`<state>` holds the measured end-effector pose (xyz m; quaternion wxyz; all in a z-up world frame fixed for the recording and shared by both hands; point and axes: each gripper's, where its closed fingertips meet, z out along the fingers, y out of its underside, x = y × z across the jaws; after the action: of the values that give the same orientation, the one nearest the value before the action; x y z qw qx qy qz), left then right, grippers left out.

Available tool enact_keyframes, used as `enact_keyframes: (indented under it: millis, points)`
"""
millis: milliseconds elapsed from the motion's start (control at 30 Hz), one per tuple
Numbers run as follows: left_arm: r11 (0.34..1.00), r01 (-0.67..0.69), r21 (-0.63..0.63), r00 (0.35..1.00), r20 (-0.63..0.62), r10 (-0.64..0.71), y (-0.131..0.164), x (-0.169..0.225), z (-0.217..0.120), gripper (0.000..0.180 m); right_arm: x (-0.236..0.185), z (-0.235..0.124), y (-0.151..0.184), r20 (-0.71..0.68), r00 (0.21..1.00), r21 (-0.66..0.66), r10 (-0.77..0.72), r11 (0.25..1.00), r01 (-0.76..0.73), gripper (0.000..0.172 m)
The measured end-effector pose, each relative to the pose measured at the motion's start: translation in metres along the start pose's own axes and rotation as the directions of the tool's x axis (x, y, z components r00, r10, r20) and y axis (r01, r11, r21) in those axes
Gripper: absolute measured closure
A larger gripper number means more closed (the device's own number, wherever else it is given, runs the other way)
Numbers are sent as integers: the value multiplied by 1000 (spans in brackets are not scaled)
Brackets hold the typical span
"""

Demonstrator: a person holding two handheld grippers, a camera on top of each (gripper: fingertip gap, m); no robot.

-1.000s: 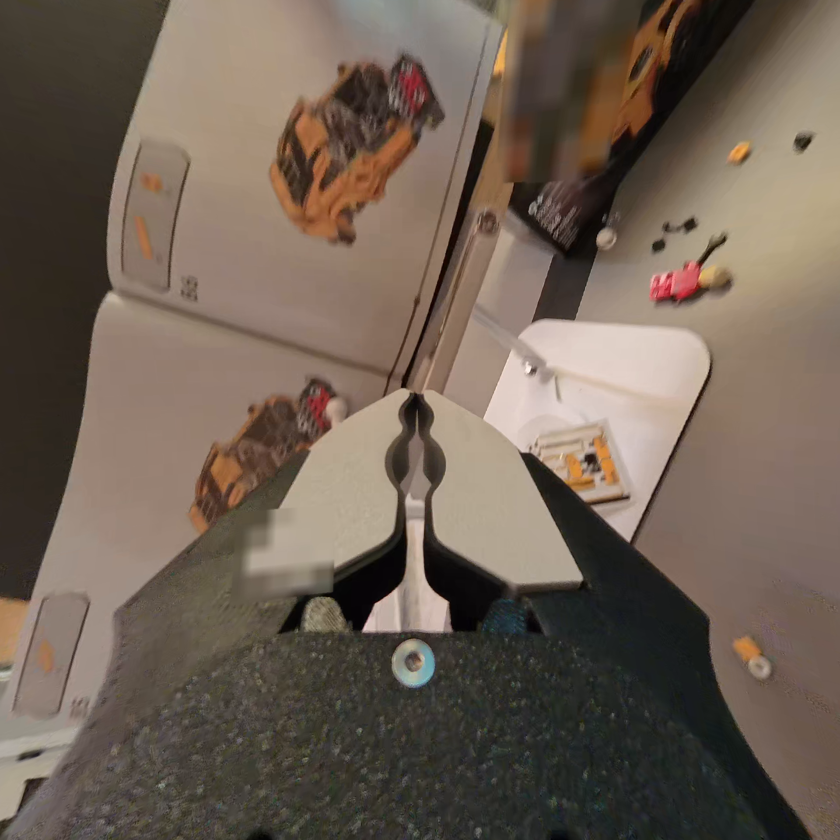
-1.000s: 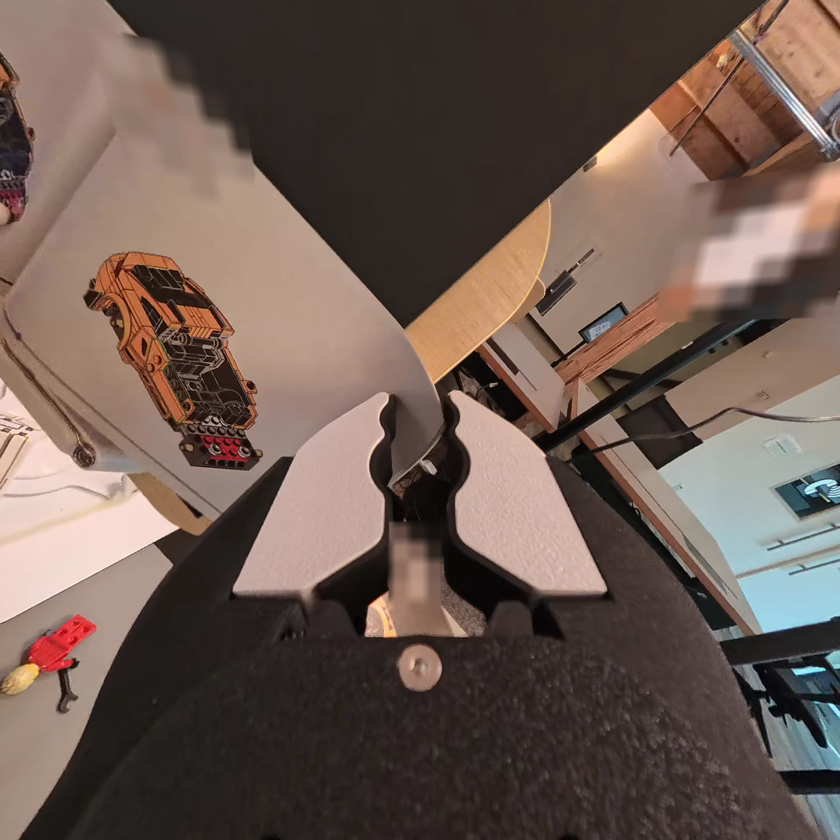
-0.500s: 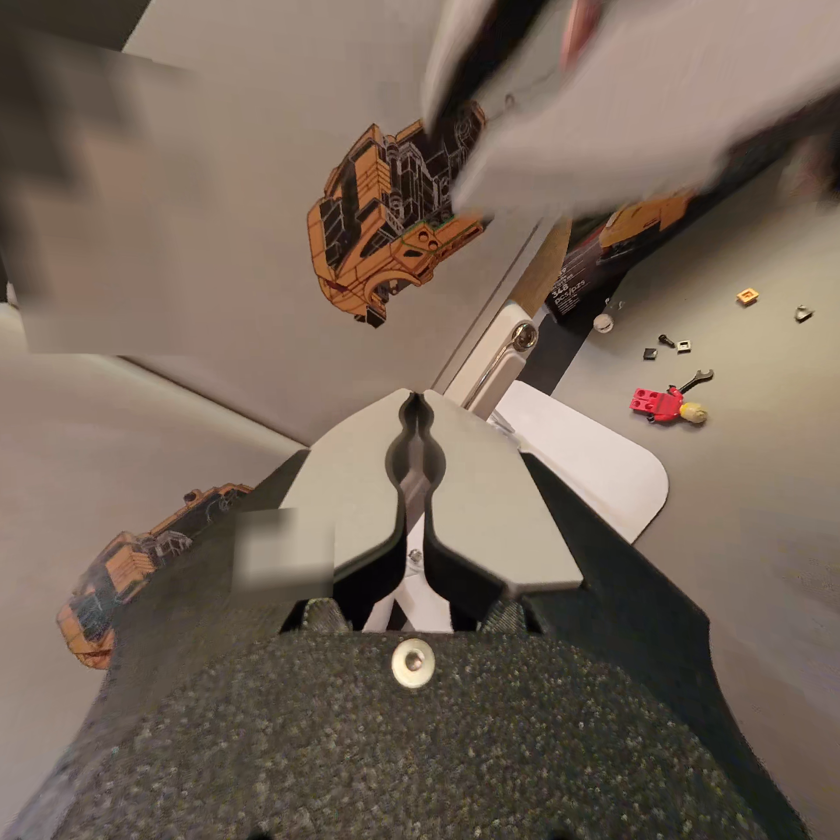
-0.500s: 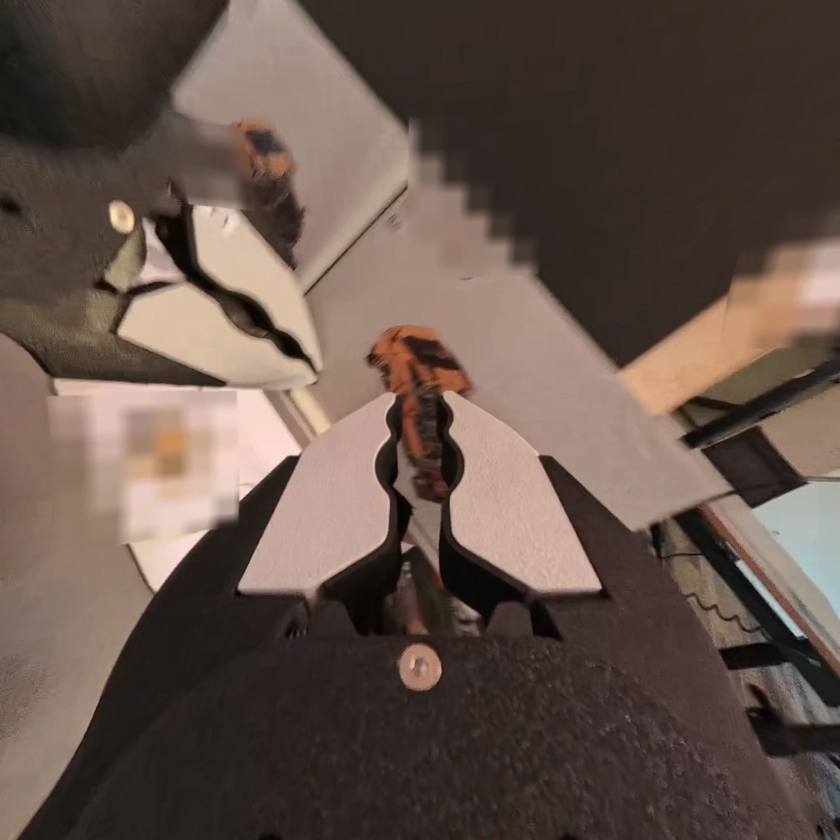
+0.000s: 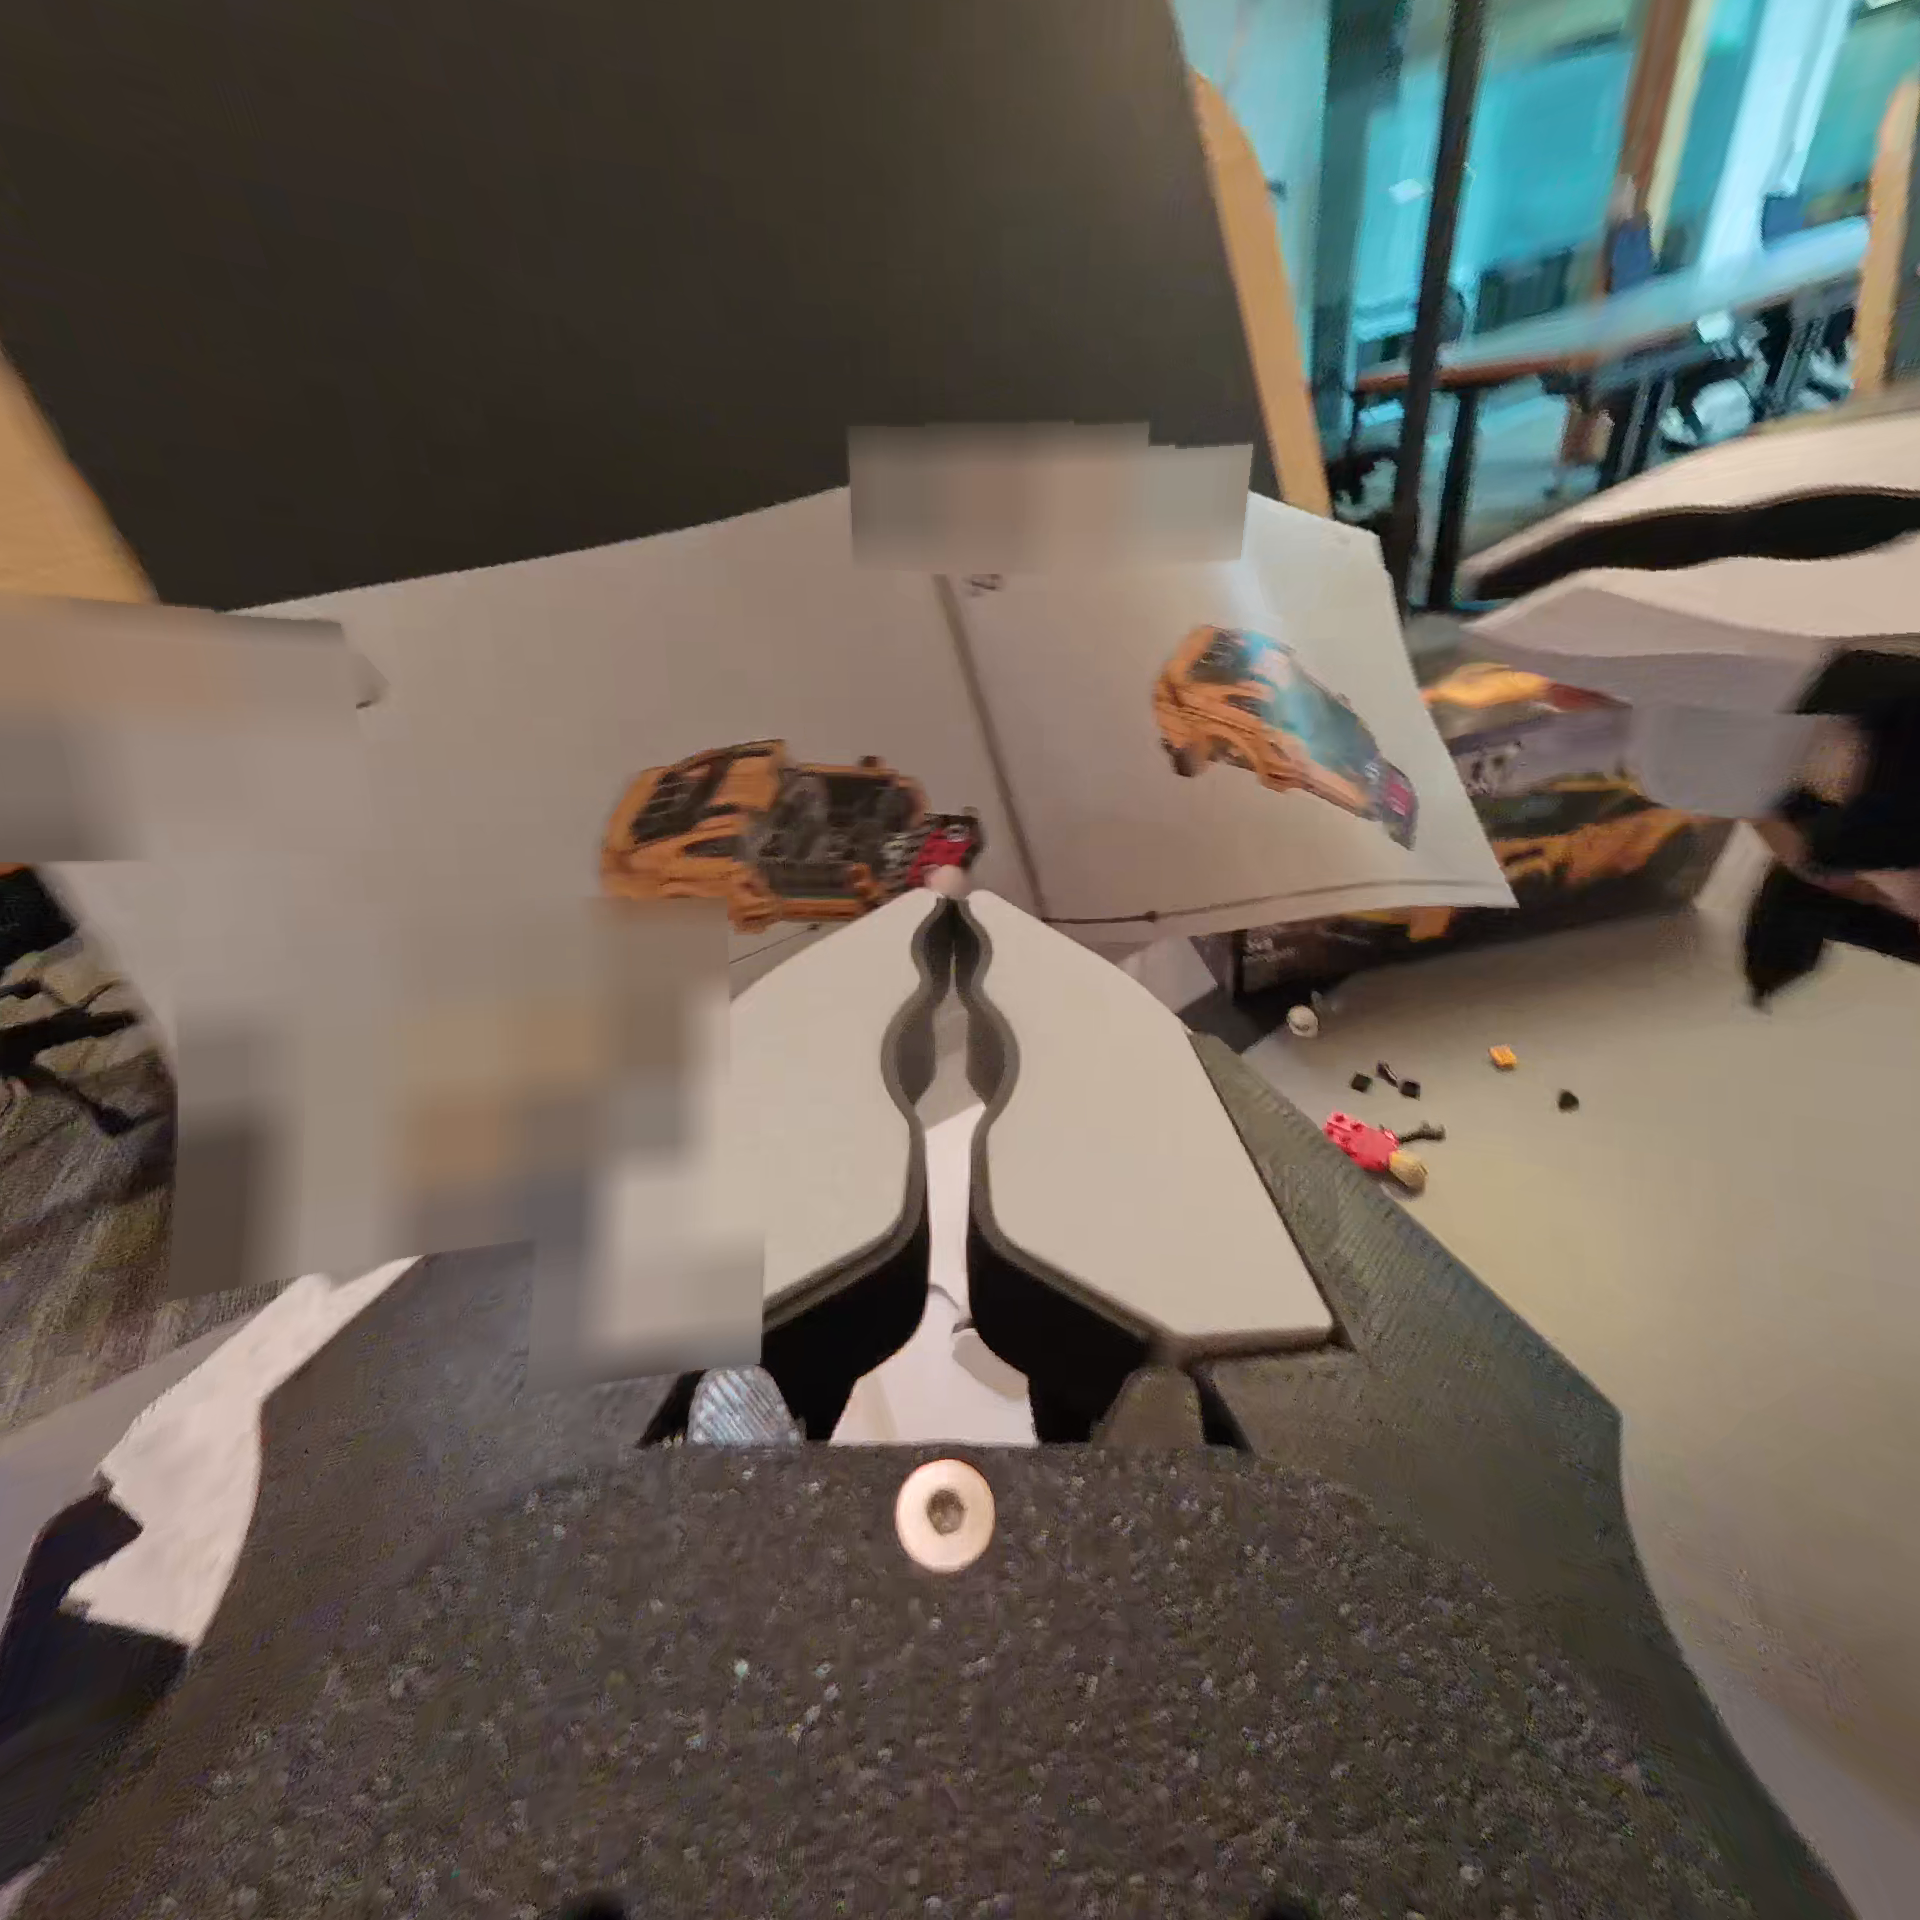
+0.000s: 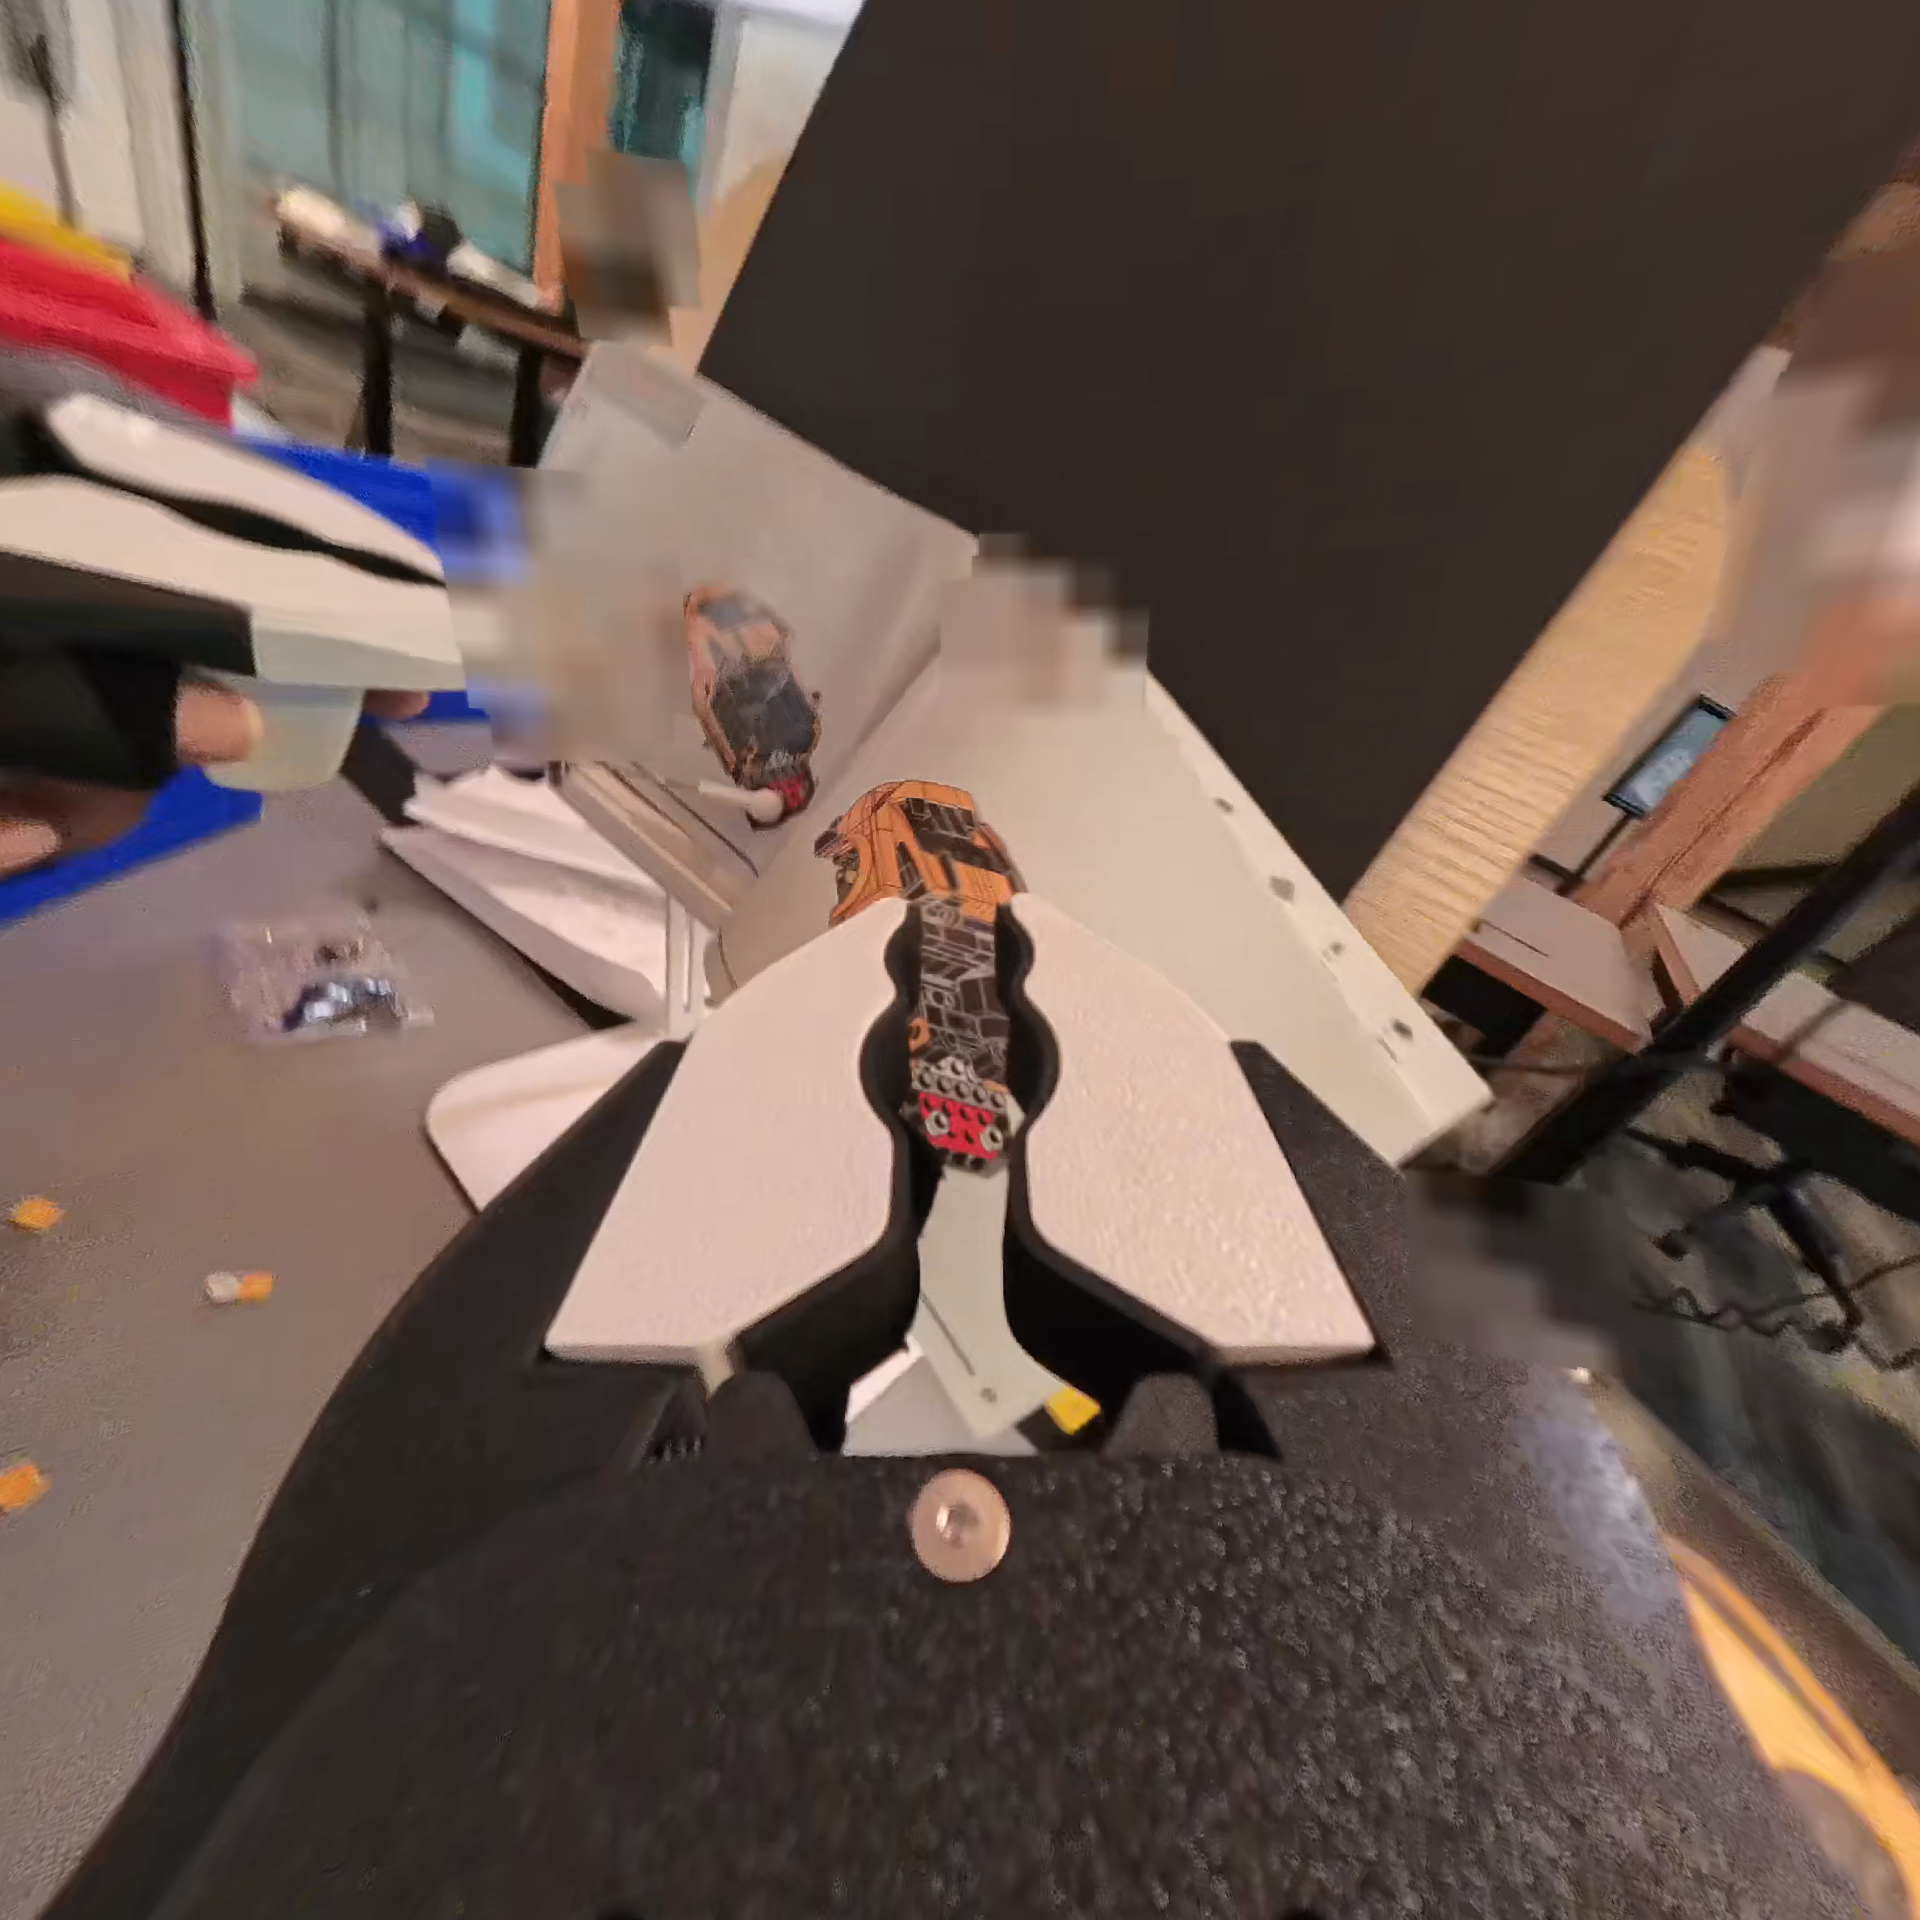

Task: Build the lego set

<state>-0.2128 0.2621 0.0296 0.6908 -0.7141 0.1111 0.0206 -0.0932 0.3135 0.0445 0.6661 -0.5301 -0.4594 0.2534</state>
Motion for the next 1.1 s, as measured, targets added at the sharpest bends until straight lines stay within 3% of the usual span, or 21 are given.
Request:
enact_keyframes:
  millis: [100,167,300,367,600,933,1100]
  points:
    - [996,86,29,996,36,-87,4,-17,-13,180,-11,-25,-13,-62,993,60,101,993,-97,159]
    - [991,131,39,991,32,-132,9,-20,-16,180,-34,-36,-20,-29,993,82,114,990,-111,161]
    - [991,121,65,990,61,-125,13,-21,-19,180,-84,-32,-12,52,996,29,69,997,-71,161]
    - [989,113,97,988,96,-122,13,-25,-25,180,-94,-30,-10,29,997,37,69,997,-70,161]
    - [973,109,202,960,231,-155,9,-49,-45,180,-69,-48,-11,-200,966,210,165,970,-122,170]
    - [984,23,177,945,316,-79,13,-63,-39,180,-42,-52,10,-196,937,210,288,946,-246,172]
    - [982,14,188,929,362,-82,-7,-81,-29,180,-40,-49,17,-197,932,201,304,943,-265,172]
